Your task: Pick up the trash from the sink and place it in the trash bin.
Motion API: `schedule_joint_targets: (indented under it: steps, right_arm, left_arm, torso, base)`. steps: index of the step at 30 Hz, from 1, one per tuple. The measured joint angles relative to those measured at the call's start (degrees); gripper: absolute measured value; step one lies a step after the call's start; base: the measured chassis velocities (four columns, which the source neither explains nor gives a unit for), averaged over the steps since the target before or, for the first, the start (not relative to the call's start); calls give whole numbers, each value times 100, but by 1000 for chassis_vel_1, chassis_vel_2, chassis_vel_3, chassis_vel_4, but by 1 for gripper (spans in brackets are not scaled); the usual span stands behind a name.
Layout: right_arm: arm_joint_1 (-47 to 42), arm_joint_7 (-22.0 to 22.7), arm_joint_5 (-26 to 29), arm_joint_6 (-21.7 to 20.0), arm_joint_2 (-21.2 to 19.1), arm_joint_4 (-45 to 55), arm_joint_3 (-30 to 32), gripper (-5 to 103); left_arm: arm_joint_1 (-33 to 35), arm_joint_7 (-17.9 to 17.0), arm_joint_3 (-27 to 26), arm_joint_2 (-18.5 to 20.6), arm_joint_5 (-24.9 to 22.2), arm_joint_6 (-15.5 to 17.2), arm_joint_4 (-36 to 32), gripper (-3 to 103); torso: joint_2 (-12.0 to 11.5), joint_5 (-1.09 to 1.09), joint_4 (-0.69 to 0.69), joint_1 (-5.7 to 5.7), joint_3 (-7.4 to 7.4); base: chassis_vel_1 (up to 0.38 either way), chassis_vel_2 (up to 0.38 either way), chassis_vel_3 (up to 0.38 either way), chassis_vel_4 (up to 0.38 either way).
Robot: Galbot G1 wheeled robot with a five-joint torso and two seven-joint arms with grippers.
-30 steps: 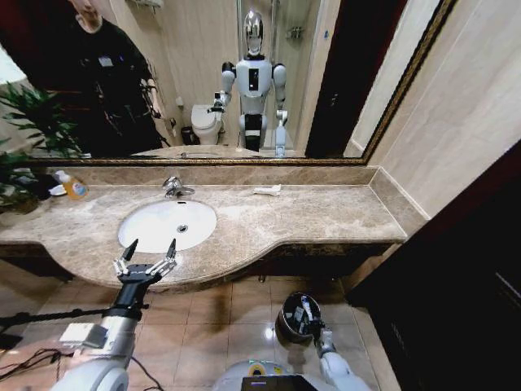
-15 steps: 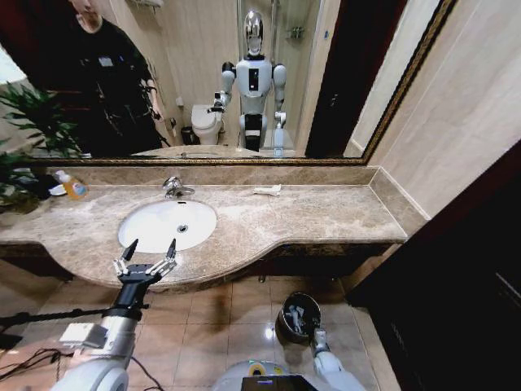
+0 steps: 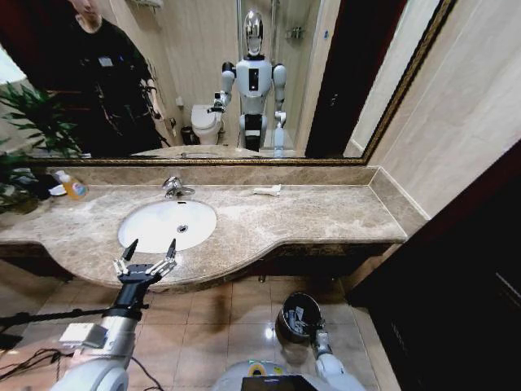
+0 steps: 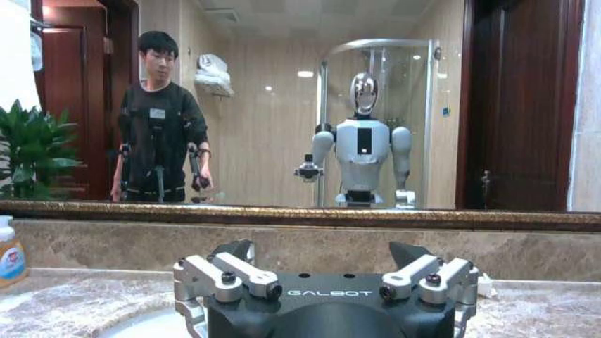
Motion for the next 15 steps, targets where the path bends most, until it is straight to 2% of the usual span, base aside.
schedule_joint_targets:
  steps: [7,8,10,11,13,14,15]
  right_arm:
    - [-224,63,6,-25,-76,430,5,100]
    - [-486,126,19,-92,-153,897,24,100]
    - [-585,169,21,-126,-184,1085,36,100]
    - [-781,257,30,-217,-240,1485,62,100]
    - [-1324,492,135,-612,-397,2690,167,100]
    - [-1324,492,135,-612,-397,2690,167,100]
    - [-1569,620,196,-790,-464,3273,206,100]
  left_arm:
    - [0,0,0,0,0,0,0,100]
    - [0,0,0,0,0,0,0,100]
    - [0,0,0,0,0,0,0,100]
    - [0,0,0,0,0,0,0,100]
    - [0,0,0,0,0,0,0,100]
    - [0,0,0,0,0,0,0,100]
    - [0,0,0,0,0,0,0,100]
  torso:
    - [0,1,1,0,0]
    - [0,1,0,0,0]
    - [0,1,0,0,0]
    - [0,2,0,0,0]
    - [0,-1,0,0,0]
    - [0,-1,0,0,0]
    - [0,-1,0,-1,-1]
  base:
    - [0,0,0,0]
    - [0,0,0,0]
    - [0,0,0,0]
    - [0,0,0,0]
    - [0,0,0,0]
    - [0,0,0,0]
    - [0,0,0,0]
